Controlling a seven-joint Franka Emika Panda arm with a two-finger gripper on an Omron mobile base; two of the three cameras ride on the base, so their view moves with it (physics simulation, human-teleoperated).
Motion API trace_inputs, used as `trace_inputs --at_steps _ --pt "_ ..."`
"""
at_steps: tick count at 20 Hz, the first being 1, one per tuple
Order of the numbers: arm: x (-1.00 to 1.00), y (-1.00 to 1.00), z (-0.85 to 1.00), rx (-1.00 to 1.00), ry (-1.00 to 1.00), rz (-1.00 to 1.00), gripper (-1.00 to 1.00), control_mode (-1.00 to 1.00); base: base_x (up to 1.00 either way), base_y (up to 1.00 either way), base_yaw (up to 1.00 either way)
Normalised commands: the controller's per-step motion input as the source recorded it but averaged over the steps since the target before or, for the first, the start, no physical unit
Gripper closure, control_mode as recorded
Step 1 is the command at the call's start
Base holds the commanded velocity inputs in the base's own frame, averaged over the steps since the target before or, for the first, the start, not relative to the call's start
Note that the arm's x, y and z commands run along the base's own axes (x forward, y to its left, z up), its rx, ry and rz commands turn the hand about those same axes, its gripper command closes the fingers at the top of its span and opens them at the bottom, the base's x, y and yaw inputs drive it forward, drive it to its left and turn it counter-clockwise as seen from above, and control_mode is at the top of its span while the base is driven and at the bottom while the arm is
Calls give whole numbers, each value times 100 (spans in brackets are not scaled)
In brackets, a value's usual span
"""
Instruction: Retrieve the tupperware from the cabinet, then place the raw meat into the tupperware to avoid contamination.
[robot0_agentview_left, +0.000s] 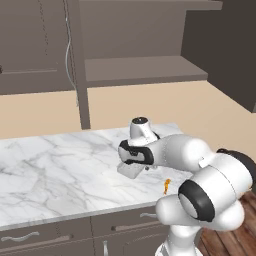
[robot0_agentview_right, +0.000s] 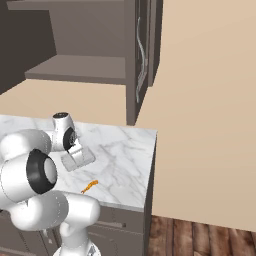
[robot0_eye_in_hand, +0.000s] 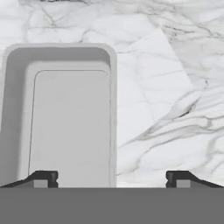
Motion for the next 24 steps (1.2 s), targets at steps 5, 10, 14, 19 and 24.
trace_inputs --at_steps 5,10,14,19,24 --pt "-23 -17 47 0 0 0 -100 -100 0 0 0" --pt "-61 -36 38 0 0 0 -100 -100 0 0 0" --pt "-75 -42 28 0 0 0 -100 -100 0 0 0" --pt "-46 -61 16 0 0 1 -100 -100 0 0 0" --pt "-11 -39 0 0 -2 6 -100 -100 0 0 0"
